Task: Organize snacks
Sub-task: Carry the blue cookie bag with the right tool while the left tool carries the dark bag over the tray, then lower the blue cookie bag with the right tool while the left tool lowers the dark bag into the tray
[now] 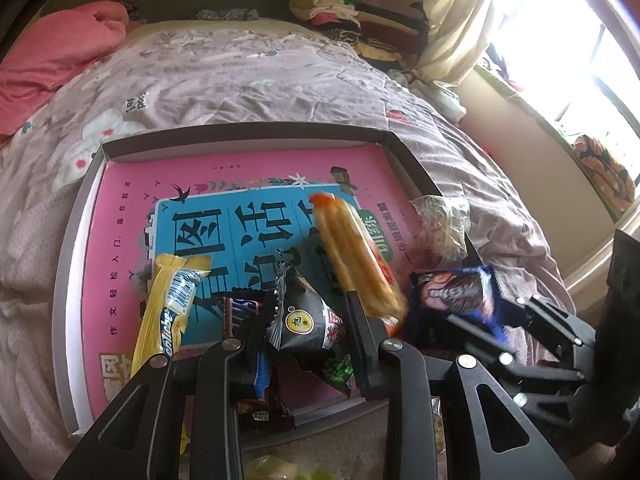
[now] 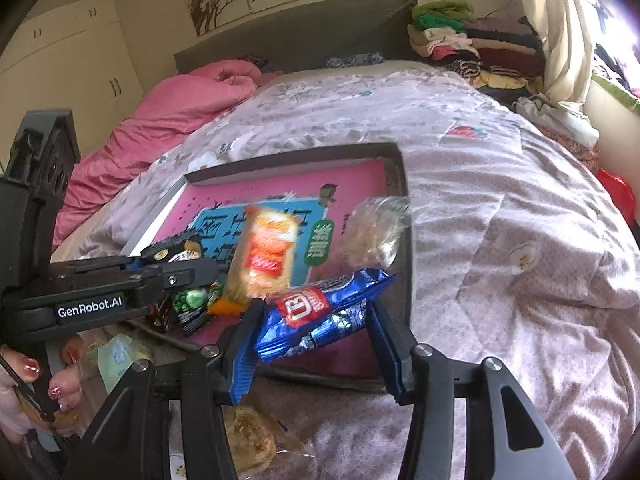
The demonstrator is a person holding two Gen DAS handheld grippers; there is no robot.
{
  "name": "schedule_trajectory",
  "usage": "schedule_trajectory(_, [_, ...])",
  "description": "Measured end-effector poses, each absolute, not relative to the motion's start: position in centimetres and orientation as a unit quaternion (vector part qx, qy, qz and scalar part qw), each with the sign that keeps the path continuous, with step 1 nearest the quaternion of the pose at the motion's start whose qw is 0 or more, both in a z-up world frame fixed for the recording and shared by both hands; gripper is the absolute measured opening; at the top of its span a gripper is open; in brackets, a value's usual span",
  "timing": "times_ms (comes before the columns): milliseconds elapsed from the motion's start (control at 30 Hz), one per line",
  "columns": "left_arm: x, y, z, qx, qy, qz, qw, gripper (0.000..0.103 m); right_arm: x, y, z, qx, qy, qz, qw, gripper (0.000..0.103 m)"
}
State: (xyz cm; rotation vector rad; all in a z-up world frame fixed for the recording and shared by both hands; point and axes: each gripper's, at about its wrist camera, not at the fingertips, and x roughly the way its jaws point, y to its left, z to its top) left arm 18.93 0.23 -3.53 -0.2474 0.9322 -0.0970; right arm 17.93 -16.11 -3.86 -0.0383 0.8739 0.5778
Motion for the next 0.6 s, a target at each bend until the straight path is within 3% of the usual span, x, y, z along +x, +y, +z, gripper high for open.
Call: schedule_trajectory(600, [18.50, 0.32, -3.57, -0.119, 0.454, -0.048, 0.882, 0.032, 17.64, -15.81, -4.08, -0.039, 0.420, 0.274, 0.864, 0.052])
